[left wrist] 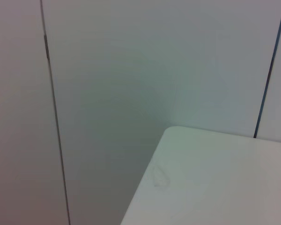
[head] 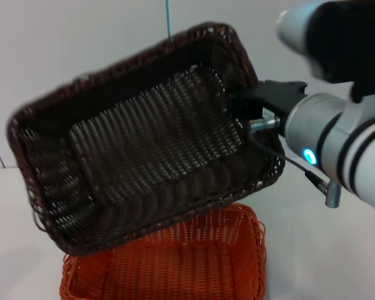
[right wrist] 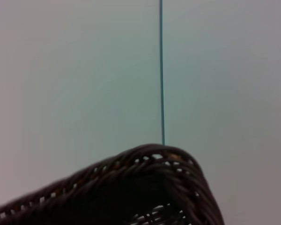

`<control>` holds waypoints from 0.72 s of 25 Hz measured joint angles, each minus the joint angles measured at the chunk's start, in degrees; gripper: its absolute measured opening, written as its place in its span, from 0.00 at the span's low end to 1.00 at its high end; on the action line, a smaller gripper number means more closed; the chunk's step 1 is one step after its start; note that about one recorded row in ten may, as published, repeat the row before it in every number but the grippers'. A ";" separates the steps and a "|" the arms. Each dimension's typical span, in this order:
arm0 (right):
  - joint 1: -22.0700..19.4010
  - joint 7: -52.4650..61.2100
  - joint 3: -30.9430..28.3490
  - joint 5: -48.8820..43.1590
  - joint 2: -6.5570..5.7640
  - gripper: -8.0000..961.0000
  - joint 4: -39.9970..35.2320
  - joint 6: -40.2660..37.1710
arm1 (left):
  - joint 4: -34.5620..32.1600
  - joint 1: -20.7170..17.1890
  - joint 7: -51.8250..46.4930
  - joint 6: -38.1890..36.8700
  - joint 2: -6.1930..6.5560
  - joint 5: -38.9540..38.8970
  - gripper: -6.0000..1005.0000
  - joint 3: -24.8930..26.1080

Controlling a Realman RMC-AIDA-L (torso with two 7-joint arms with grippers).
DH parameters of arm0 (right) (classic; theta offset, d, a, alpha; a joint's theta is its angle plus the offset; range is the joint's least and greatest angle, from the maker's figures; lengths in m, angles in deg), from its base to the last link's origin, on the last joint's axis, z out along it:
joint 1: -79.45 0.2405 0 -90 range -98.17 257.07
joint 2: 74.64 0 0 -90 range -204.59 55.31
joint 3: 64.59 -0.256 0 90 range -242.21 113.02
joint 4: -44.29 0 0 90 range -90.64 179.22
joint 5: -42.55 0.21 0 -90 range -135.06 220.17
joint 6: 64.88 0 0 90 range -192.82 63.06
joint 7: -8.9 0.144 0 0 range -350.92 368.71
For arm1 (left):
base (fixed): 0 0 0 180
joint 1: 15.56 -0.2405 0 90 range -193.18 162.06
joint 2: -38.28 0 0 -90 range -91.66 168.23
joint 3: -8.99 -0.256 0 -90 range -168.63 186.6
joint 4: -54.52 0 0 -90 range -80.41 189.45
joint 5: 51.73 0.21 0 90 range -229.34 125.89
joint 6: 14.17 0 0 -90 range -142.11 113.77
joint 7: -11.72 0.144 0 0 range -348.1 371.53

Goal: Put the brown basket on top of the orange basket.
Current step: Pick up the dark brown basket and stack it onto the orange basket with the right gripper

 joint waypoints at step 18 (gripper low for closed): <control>-16.19 10.92 0.45 4.57 -0.68 0.15 -3.83 24.75 | -0.05 -0.05 0.00 -0.60 0.07 1.32 0.85 -0.24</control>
